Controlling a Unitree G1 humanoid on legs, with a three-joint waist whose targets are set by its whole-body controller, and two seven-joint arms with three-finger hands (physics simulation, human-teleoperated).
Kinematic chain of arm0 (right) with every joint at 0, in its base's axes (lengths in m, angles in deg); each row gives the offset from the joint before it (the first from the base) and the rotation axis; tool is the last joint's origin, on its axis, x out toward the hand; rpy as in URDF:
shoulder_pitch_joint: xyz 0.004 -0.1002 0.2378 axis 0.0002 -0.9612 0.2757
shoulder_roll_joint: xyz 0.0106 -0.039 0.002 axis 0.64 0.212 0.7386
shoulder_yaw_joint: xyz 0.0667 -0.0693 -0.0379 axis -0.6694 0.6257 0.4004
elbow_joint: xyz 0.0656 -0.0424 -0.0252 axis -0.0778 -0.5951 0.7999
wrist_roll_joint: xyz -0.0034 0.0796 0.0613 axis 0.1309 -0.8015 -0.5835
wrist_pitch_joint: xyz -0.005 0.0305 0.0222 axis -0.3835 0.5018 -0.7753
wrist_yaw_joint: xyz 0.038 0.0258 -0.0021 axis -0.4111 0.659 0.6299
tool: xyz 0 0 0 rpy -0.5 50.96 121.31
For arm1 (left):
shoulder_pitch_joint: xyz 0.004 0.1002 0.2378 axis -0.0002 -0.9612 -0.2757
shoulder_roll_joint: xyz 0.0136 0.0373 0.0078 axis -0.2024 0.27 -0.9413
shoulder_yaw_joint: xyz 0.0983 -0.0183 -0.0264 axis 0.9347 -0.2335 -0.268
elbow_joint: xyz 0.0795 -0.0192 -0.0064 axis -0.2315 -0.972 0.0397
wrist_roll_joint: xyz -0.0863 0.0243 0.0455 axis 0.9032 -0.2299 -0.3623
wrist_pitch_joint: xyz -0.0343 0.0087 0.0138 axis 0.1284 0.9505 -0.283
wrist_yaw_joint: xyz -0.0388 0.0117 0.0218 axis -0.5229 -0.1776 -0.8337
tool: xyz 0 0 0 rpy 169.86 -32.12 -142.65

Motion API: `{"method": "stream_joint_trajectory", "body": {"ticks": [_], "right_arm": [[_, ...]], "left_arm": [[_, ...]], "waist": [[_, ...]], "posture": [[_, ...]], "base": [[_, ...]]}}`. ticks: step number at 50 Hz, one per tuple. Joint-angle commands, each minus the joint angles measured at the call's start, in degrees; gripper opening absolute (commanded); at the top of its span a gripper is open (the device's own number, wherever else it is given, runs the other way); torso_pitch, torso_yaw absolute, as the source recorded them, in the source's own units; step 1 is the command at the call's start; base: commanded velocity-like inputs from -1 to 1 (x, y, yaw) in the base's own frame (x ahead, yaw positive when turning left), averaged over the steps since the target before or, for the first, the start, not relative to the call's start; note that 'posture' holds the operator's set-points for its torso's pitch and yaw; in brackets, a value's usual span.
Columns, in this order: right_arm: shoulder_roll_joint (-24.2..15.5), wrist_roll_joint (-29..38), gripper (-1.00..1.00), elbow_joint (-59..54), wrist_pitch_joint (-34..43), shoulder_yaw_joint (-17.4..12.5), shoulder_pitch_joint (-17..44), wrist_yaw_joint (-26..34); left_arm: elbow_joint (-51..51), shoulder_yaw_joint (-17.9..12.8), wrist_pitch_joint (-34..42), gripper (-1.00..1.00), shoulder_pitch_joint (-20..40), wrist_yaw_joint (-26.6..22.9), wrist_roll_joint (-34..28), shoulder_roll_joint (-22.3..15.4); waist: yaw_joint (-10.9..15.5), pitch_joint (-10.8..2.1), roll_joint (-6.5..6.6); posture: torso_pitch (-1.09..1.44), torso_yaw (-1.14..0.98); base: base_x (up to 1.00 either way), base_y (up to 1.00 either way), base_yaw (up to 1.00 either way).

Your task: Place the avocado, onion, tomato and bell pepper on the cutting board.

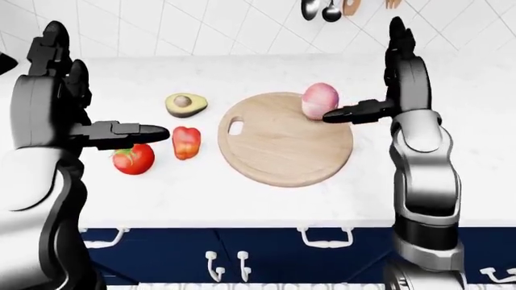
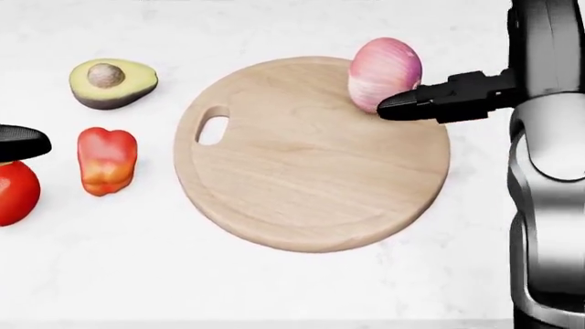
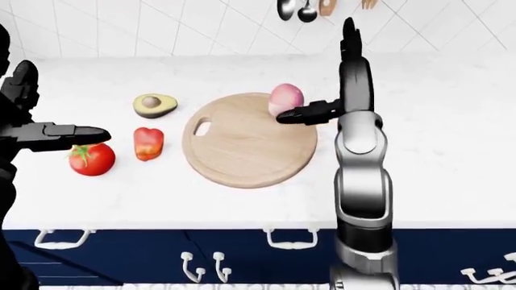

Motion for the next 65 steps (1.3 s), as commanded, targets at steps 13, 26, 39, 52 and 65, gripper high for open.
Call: {"method": "stream_joint_trajectory", "body": {"ticks": [13, 26, 39, 52, 65], "right_arm": [[0.50, 5.95, 1.00, 21.69, 13.13, 1.47, -0.35, 4.95], [0.37, 7.31, 1.00, 25.32, 15.54, 0.35, -0.88, 6.95], [0.62, 5.93, 1.00, 25.63, 14.39, -0.21, -2.97, 5.75], [0.75, 4.80, 1.00, 25.56, 13.74, -0.33, -4.03, 4.71], [-0.21, 5.44, 1.00, 26.30, 15.43, 0.48, -2.50, 5.73]], "left_arm": [[-2.98, -1.51, -6.72, 1.00, -3.40, -2.17, -2.19, 0.90], [-8.92, -2.46, -14.12, 1.00, -8.51, -2.85, -4.74, 2.46], [-9.57, -2.51, -15.15, 1.00, -11.13, -4.59, -8.94, 3.55], [-10.88, -3.40, -17.01, 0.96, -13.52, -5.60, -11.25, 4.84], [-13.30, -2.78, -19.92, -0.04, -16.28, -6.47, -14.61, 6.06]], "waist": [[0.09, -1.26, 0.02], [-0.03, -1.43, 0.22], [-0.14, -1.54, 0.36], [-0.17, -1.60, 0.32], [-0.10, -1.66, 0.21]], "posture": [[0.00, 0.00], [0.00, 0.00], [0.00, 0.00], [0.00, 0.00], [0.00, 0.00]], "base": [[0.00, 0.00, 0.00], [0.00, 0.00, 0.00], [0.00, 0.00, 0.00], [0.00, 0.00, 0.00], [0.00, 0.00, 0.00]]}}
